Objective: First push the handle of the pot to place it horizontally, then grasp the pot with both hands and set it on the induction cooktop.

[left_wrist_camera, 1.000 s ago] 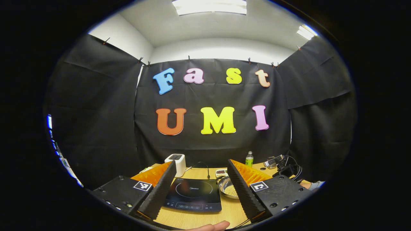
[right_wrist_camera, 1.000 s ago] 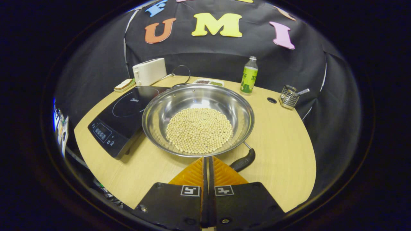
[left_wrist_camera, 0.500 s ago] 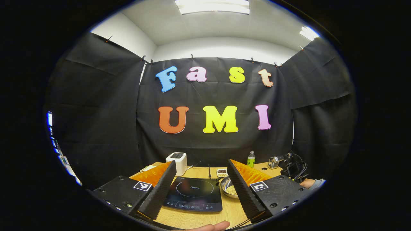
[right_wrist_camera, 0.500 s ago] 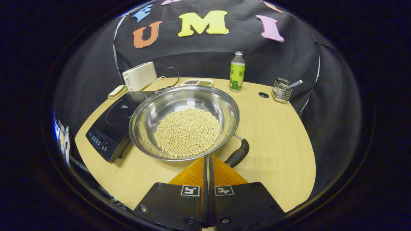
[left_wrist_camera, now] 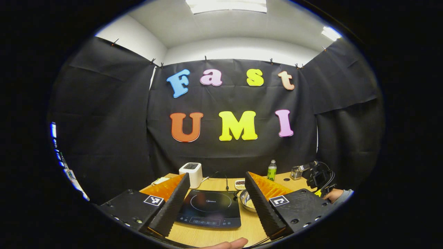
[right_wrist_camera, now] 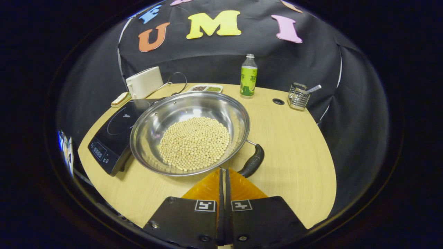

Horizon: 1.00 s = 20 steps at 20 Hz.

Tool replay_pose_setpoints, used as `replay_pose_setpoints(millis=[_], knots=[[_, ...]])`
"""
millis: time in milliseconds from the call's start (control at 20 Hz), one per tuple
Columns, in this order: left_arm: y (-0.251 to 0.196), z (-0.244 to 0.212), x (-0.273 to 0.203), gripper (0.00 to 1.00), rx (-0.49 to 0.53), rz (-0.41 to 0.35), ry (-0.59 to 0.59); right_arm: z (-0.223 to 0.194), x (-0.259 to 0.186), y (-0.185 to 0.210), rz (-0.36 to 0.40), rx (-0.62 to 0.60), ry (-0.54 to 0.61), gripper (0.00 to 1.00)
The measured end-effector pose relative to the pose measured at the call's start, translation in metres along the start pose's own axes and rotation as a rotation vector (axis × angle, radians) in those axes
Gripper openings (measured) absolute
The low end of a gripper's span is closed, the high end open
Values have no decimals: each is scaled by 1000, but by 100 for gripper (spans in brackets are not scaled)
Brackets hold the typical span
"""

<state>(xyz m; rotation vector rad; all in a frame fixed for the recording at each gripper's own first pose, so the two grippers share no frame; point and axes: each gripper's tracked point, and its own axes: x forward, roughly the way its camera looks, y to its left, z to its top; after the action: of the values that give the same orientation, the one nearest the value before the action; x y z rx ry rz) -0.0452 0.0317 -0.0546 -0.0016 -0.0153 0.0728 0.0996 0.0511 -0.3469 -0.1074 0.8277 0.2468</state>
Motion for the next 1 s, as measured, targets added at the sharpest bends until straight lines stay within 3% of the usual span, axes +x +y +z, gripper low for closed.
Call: replay_pose_setpoints(millis=[650, 700, 1000], knots=[[-3, -7, 21, 95, 17, 15, -3, 15, 16, -30, -14, 32, -7, 0], [-6, -8, 24, 95, 8, 9, 0, 17, 18, -32, -14, 32, -8, 4], [-19, -15, 49, 95, -5, -13, 32, 25, 28, -45, -1, 46, -10, 4]])
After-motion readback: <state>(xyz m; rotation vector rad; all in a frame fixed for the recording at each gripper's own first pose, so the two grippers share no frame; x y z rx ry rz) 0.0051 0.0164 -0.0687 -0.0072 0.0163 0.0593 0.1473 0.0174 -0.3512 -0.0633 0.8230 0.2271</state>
